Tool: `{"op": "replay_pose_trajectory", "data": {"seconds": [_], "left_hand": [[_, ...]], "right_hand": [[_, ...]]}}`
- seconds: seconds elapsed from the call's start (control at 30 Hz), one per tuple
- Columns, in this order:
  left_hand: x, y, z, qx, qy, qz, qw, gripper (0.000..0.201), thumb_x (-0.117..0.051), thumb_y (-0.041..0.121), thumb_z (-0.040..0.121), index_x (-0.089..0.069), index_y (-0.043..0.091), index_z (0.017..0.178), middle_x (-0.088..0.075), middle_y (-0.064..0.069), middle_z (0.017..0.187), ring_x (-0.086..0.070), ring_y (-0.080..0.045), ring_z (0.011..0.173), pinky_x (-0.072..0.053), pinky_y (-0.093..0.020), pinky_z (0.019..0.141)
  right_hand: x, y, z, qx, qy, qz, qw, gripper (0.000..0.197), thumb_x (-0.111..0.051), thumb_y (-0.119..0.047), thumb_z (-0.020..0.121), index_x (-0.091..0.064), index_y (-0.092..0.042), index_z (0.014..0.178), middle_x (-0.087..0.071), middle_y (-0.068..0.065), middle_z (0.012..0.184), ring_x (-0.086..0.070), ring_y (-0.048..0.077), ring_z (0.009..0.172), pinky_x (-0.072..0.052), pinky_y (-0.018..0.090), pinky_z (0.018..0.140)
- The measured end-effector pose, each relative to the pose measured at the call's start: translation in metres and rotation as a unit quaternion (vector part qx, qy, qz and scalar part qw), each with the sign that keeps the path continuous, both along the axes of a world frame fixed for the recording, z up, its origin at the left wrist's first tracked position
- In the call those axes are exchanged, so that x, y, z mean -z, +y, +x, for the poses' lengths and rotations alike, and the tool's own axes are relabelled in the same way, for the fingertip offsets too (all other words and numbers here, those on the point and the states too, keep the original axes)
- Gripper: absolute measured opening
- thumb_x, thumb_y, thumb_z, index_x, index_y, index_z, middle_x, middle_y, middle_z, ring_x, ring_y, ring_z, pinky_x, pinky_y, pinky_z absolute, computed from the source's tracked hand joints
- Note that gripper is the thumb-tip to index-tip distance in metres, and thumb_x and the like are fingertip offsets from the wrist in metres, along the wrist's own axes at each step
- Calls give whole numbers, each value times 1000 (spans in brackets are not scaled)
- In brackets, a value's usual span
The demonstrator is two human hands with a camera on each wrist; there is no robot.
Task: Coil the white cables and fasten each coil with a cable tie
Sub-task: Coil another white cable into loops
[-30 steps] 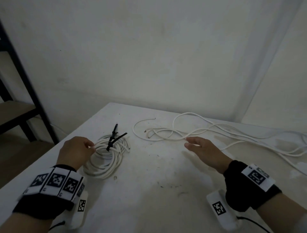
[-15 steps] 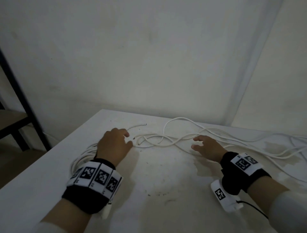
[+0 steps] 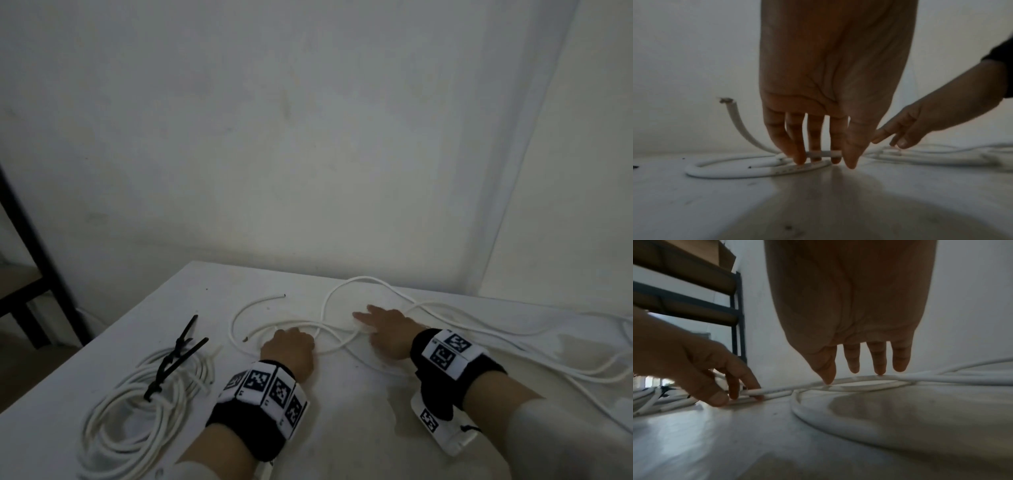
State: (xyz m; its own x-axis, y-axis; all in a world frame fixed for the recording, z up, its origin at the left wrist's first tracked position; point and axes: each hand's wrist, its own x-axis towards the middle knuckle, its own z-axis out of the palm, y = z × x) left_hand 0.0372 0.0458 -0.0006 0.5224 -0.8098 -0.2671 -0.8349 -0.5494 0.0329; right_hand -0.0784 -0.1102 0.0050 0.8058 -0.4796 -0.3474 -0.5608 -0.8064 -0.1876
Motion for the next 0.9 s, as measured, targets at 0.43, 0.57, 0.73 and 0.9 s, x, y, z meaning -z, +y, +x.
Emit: {"op": "replay_pose_trajectory", "data": {"seconds": [0.43, 0.57, 0.73, 0.9], "left_hand": [[-43, 9, -13, 14, 111, -459, 881, 30, -45, 24, 96, -41, 15, 67, -44, 5, 61, -44, -17, 62, -28, -26, 57], [-68, 14, -30, -26, 150, -520, 840, 30, -46, 23, 95, -45, 6, 70, -42, -1, 55, -41, -18, 56, -29, -25, 53], [-92, 30, -30, -95, 173, -554, 809, 40, -48, 28, 92, -52, -10, 82, -41, -6, 62, -38, -20, 60, -28, -31, 55], [-94, 38, -52, -139, 215, -526, 811, 25, -48, 20, 92, -54, 6, 72, -40, -3, 58, -36, -16, 55, -27, -30, 51]], "right_hand": [[-36, -11, -52, 69, -271, 16, 960, 21, -51, -23, 93, -47, -21, 72, -54, -1, 76, -53, 24, 81, -37, 31, 69], [-41, -3, -77, 79, -274, 44, 958, 26, -47, -24, 95, -39, -23, 70, -55, 3, 76, -58, 26, 69, -45, 34, 69], [-42, 1, -125, 106, -322, -18, 941, 15, -46, -31, 95, -49, -20, 87, -54, 0, 75, -50, 22, 73, -34, 30, 64], [-51, 5, -172, 77, -316, -170, 930, 13, -50, -27, 95, -54, -14, 96, -57, -1, 74, -56, 27, 70, -32, 29, 62]]}}
